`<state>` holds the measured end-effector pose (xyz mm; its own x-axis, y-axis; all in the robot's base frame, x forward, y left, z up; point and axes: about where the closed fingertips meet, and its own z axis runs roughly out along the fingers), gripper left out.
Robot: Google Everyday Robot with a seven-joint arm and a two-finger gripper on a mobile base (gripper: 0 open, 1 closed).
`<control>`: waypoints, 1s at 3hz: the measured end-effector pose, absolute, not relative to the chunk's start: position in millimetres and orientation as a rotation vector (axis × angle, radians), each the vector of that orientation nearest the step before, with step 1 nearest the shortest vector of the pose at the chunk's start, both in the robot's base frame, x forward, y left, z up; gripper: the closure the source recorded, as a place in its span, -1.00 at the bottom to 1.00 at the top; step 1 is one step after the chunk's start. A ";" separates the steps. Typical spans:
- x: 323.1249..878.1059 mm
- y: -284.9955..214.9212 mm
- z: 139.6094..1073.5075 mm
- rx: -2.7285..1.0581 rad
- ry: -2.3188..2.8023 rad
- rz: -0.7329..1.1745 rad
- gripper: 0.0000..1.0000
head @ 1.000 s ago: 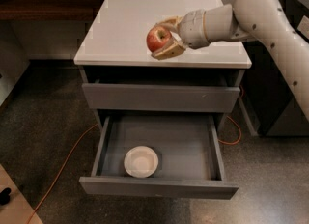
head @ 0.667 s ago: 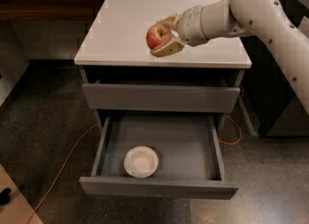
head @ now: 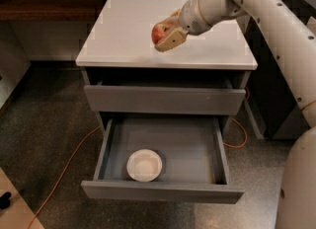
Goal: Pick apple from middle drawer and place on counter
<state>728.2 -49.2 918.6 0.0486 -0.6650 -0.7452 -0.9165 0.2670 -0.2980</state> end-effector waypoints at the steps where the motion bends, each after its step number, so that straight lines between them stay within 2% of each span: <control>1: 741.8 -55.4 904.9 -1.455 1.758 0.426 1.00; 2: 754.4 -62.4 887.5 -1.421 1.799 0.478 1.00; 3: 766.4 -68.5 874.1 -1.390 1.819 0.494 0.65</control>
Offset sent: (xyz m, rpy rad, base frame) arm 0.0473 -0.0320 -0.0462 0.0669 0.1824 -0.0699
